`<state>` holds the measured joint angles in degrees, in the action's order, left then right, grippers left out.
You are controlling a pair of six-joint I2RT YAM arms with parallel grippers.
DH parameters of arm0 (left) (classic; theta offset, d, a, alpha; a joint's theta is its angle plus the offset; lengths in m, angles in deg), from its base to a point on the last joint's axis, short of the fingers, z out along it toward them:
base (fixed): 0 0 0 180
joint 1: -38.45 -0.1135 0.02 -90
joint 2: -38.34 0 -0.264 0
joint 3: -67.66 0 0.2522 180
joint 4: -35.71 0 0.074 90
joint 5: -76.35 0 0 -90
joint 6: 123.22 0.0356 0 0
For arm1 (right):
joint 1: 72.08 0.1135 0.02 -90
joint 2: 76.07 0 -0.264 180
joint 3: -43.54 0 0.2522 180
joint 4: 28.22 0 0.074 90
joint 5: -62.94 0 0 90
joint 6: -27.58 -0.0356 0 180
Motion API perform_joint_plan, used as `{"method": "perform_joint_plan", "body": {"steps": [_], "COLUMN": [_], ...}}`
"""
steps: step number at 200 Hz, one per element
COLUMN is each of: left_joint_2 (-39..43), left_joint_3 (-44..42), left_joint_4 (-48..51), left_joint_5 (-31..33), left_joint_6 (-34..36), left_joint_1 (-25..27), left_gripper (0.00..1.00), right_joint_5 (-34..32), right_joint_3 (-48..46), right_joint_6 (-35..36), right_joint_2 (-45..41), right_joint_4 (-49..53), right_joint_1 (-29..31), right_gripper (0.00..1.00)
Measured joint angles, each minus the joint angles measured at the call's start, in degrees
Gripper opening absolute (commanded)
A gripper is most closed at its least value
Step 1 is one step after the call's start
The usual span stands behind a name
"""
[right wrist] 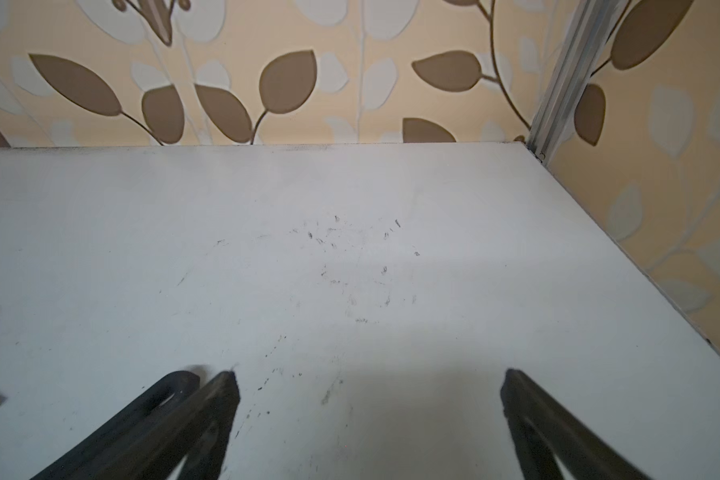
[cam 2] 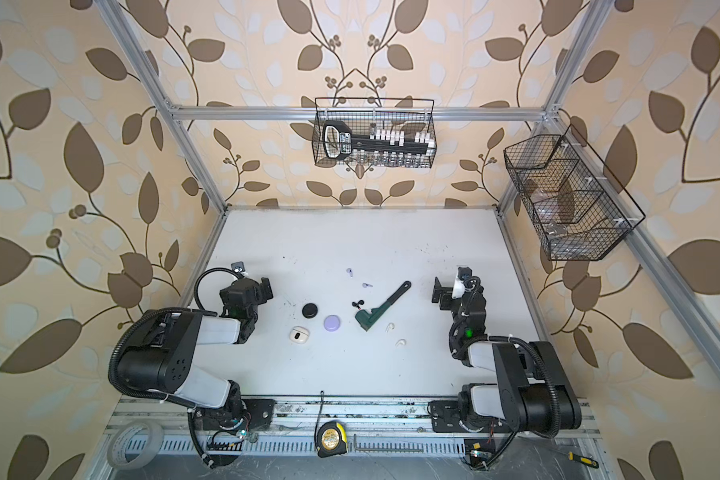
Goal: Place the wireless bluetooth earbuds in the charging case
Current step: 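Raise both arms from the rest pose toward the table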
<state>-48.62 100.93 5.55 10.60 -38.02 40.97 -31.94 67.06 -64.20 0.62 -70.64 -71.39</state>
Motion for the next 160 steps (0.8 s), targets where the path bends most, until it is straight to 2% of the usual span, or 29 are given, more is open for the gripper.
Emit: {"method": "perform_joint_plan", "body": {"steps": [160], "left_joint_2": [0.66], "left_joint_3": [0.02], "left_joint_4": [0.0], "left_joint_5": [-0.04], "left_joint_6": [0.0], "left_joint_1": [0.0], "left_gripper": [0.99], "right_joint_5": [-0.09], "right_joint_3": [0.0], "right_joint_6": [0.57], "right_joint_2": [0.0], "right_joint_4": [-0.04], "right_joint_1": [0.7], "right_gripper": [1.0]}}
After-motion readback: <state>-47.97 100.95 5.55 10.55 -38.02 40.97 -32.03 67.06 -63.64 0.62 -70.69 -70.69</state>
